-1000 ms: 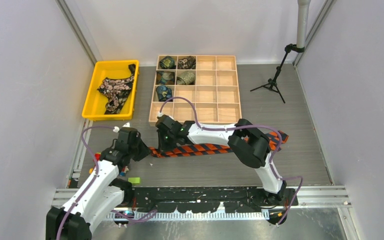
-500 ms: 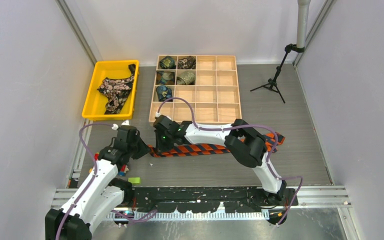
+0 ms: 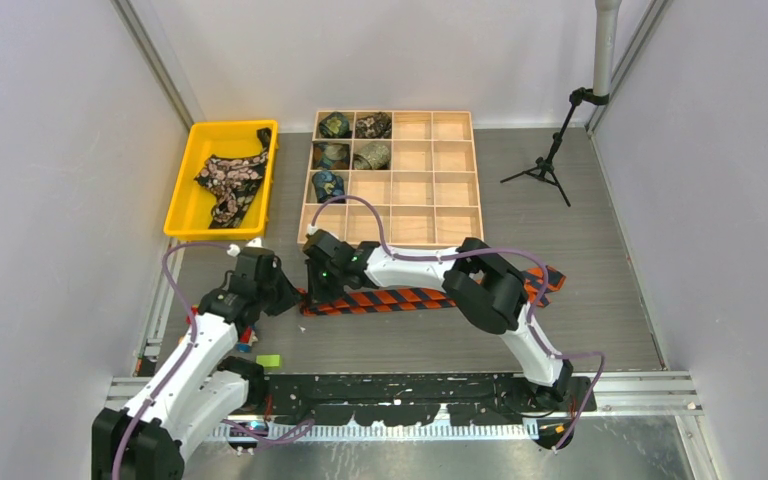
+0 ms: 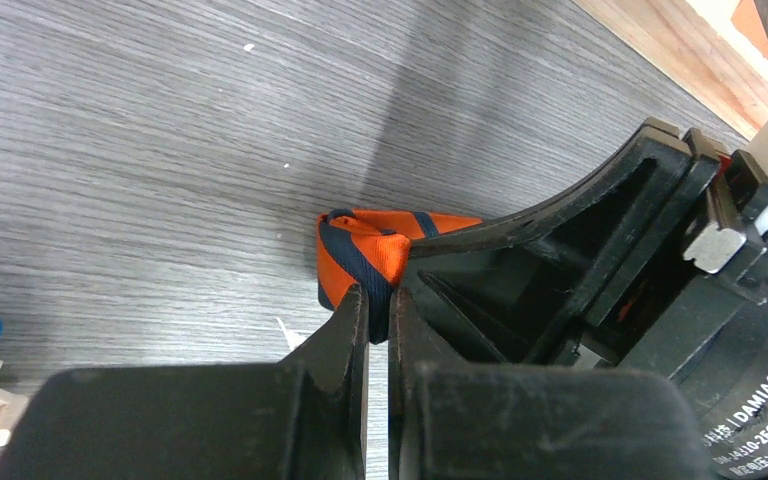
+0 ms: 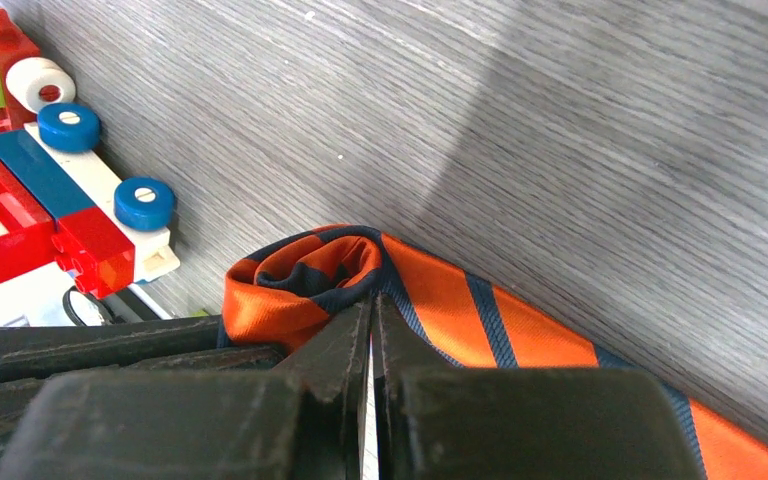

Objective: Roll the ties
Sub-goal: Roll the tie at the center of the board.

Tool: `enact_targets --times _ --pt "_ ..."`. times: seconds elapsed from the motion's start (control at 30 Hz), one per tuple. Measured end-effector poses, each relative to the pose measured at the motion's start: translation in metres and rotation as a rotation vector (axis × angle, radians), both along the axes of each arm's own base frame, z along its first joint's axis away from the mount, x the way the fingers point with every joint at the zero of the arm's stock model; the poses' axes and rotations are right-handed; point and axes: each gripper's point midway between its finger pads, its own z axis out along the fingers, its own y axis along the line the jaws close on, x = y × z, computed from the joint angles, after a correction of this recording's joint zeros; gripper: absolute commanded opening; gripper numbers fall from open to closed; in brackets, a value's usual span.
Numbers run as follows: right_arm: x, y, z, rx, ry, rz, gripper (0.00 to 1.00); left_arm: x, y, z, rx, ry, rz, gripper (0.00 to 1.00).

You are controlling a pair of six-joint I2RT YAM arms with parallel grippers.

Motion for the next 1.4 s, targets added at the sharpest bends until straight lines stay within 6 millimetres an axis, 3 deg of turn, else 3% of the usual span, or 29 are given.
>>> enact_targets --times 0.9,1.13,1.27,1.4 --pt "0.004 -0.009 -0.013 -0.016 0.041 -0.010 0.08 0.008 -0.026 -0.020 0.012 -0.001 -0.117 0.00" --pt "0.005 -0.024 -0.011 -0.067 0.016 -0.020 0.08 0.004 -0.034 -0.027 0.032 0.014 -0.159 0.00" --pt "0.002 -0.036 -0.003 -0.095 -0.004 -0.019 0.08 -0.001 -0.038 -0.034 0.042 0.039 -0.185 0.00" --pt "0.002 -0.043 0.016 -0.088 -0.044 -0.022 0.08 -0.004 -0.041 -0.036 0.051 0.045 -0.211 0.00"
